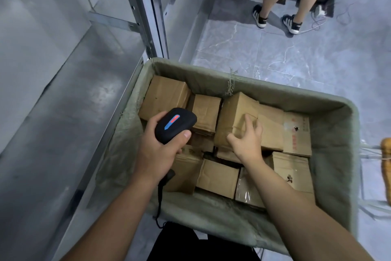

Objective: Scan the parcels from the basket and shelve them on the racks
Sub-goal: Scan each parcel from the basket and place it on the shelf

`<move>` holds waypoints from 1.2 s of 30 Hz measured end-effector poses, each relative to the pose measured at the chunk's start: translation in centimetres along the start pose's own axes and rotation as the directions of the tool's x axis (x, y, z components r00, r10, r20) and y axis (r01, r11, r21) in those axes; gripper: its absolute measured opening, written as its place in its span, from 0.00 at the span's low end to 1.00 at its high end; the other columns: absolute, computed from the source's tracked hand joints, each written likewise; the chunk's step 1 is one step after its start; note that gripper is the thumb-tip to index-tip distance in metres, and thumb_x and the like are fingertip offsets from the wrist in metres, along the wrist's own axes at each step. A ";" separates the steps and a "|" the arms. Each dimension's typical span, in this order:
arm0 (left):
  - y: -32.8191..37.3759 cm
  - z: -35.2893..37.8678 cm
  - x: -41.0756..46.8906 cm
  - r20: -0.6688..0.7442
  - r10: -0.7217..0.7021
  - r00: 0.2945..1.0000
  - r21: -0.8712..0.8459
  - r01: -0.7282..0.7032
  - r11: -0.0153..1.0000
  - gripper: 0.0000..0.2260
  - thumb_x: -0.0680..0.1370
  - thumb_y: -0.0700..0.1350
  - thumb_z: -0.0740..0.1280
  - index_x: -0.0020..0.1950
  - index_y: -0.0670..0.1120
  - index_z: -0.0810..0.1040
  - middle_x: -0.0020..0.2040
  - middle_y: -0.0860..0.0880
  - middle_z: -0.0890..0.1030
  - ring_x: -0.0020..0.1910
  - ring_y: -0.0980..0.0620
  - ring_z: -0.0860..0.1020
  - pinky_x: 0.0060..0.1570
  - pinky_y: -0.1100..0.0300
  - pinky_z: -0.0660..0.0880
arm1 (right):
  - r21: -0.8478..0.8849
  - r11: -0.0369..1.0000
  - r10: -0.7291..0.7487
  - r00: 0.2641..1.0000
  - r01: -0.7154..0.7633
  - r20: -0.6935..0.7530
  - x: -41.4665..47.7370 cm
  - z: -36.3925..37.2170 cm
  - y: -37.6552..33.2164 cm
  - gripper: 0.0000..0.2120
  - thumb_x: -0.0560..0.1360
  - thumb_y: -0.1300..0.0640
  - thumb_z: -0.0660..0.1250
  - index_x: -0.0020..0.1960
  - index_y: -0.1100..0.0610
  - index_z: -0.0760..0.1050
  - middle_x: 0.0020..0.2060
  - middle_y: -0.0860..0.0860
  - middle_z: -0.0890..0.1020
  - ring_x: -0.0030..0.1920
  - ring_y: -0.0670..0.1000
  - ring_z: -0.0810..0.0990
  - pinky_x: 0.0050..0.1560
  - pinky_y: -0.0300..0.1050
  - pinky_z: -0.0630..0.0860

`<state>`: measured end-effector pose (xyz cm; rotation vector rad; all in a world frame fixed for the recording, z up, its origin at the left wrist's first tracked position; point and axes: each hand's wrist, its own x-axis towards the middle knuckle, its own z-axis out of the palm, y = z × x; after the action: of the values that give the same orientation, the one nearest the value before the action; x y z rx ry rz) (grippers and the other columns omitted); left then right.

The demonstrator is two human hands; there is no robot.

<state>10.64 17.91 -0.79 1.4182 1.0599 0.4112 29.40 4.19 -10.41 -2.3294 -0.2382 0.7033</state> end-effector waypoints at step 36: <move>2.7 6.8 -5.4 -0.042 0.075 0.996 -0.099 -0.079 0.992 0.24 0.66 0.51 0.76 0.60 0.61 0.76 0.48 0.45 0.83 0.30 0.51 0.79 0.35 0.59 0.76 | 0.175 0.985 0.029 0.981 0.005 -0.190 -1.4 -11.1 5.5 0.42 0.75 0.50 0.75 0.81 0.53 0.55 0.78 0.55 0.65 0.78 0.57 0.63 0.77 0.57 0.61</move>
<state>14.11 10.09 2.36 1.3689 1.0039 0.5423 34.16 -6.65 -6.56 -2.2129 -0.0719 0.4806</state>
